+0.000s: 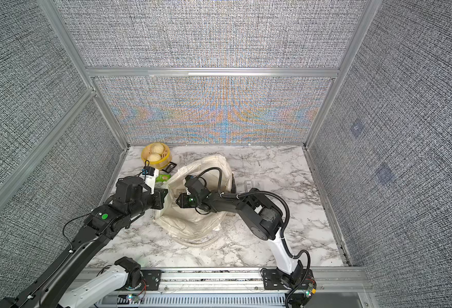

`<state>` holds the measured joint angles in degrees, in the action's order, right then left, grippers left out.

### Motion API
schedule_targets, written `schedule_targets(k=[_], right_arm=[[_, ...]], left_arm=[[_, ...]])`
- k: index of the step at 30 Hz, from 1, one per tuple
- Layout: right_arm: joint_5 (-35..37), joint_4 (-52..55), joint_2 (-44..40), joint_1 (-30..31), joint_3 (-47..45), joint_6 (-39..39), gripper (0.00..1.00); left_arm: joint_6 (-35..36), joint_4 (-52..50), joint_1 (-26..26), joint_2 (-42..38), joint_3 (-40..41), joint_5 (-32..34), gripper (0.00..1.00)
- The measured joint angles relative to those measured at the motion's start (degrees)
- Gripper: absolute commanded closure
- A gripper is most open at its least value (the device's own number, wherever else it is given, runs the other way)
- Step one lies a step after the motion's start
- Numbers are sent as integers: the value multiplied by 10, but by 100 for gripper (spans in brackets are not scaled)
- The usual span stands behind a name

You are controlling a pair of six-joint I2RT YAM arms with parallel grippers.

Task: Take out the compass set from the canvas bag
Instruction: Pick up the compass set from the canvas bag.

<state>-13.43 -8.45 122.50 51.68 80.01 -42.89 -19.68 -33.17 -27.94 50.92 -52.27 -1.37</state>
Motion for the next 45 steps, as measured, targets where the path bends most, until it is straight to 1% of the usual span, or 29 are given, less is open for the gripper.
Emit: schedule_targets(k=[6,10,13,15,22,29,33,38,41,45], right_arm=[[2,17,-2,-2,1,9,72],[2,25,-21,-2,-1,19,81],[2,30,-33,-2,-5,27,86],[2,38,-40,-2,-8,30,88],[14,84,-61,-1,2,47,90],[47,153,-114,7,4,71,90],[69,191,-157,8,-5,87,91],[83,228,-226,5,-41,115,91],[80,254,-270,-4,-55,133,91],[51,294,-333,-8,-56,158,91]], left_arm=[[2,-1,-1,0,0,4,100],[2,-1,-1,0,0,5,100],[2,-1,-1,0,0,8,100],[2,-1,-1,0,0,10,100],[2,-1,-1,0,-1,15,100],[2,-3,-1,-3,-2,26,100],[2,-3,-1,-3,-4,29,100],[1,-3,-1,-3,-5,37,100],[-3,-1,-1,-3,-5,43,100],[-8,-2,-1,0,-9,49,100]])
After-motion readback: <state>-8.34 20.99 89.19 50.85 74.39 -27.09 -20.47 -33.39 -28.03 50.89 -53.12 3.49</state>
